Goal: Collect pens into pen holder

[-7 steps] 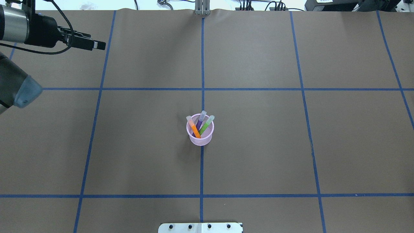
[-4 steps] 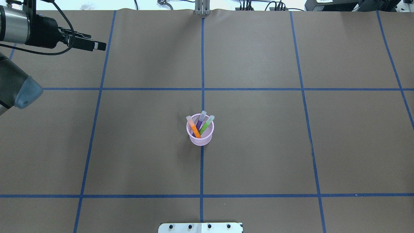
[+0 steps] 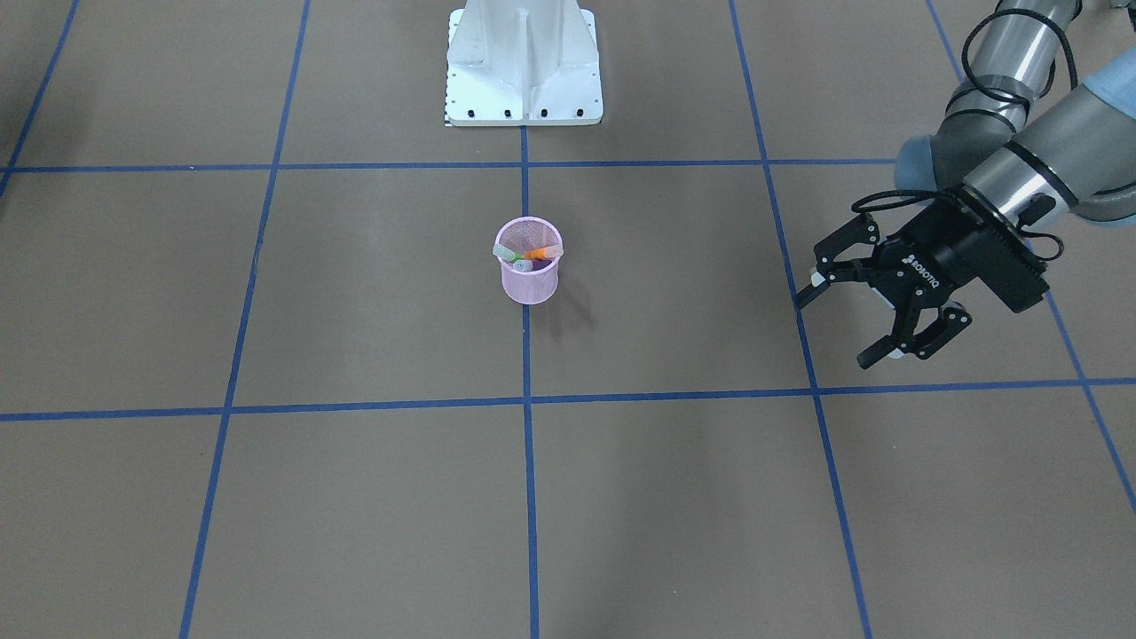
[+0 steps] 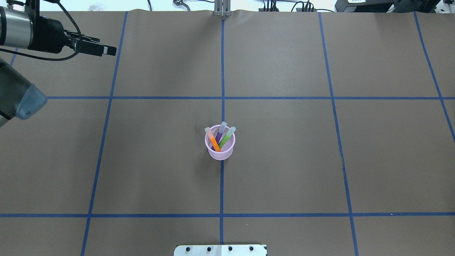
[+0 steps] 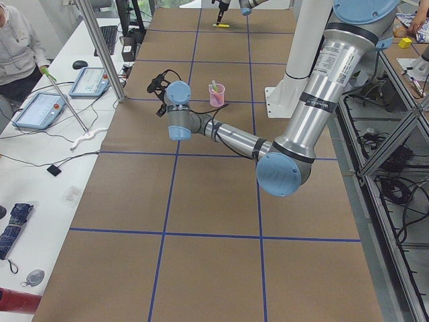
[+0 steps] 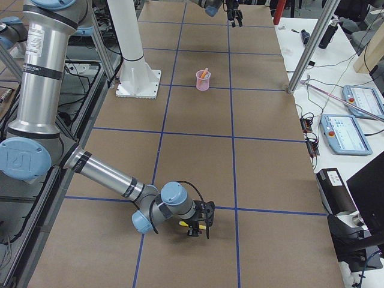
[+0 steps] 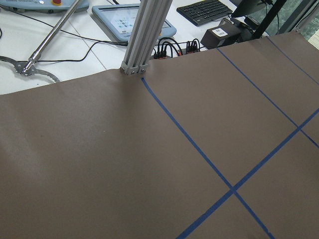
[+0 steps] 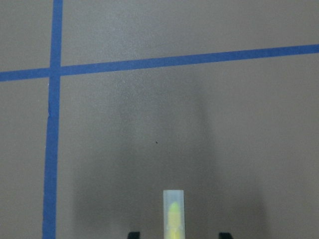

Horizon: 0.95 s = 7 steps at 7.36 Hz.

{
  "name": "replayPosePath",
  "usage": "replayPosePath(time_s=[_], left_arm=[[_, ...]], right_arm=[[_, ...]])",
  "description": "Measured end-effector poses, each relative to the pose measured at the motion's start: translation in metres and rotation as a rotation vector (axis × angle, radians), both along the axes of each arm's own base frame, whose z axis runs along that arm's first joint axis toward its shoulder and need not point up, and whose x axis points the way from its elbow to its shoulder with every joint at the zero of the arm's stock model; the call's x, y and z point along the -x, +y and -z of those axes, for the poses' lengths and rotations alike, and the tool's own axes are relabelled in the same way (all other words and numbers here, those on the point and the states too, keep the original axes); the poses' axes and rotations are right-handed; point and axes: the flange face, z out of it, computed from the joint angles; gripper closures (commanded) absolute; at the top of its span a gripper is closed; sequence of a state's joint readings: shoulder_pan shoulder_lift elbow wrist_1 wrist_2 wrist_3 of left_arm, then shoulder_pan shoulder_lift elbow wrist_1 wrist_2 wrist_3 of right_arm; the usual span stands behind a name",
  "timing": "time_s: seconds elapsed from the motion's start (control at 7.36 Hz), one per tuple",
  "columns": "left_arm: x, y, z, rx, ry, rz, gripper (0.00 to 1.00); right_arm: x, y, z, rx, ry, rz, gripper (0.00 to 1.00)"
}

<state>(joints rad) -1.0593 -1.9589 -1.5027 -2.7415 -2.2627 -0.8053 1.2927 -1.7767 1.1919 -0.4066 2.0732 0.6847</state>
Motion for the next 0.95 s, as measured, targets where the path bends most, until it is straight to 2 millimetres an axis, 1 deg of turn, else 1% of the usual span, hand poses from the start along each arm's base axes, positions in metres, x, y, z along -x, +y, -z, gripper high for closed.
replayPosePath(time_s=[0.27, 0.41, 0.54, 0.95], left_arm=[[0.0004, 0.0000, 0.0003, -0.001, 0.001, 0.001, 0.01], [0.0005, 0.0001, 0.0000, -0.001, 0.001, 0.001, 0.01], [0.0005, 0.0001, -0.0001, -0.001, 0.000, 0.001, 0.01], [0.0003, 0.0002, 0.0004, -0.004, 0.001, 0.001, 0.01]], right_arm=[[0.0046, 0.0006, -0.0013, -0.003, 0.013, 0.009, 0.67], [0.0055, 0.0010, -0.0018, -0.003, 0.016, 0.011, 0.70], [0.0062, 0.0012, -0.0020, -0.003, 0.018, 0.012, 0.70], [0.0089, 0.0017, -0.0030, -0.001, 0.021, 0.019, 0.67]])
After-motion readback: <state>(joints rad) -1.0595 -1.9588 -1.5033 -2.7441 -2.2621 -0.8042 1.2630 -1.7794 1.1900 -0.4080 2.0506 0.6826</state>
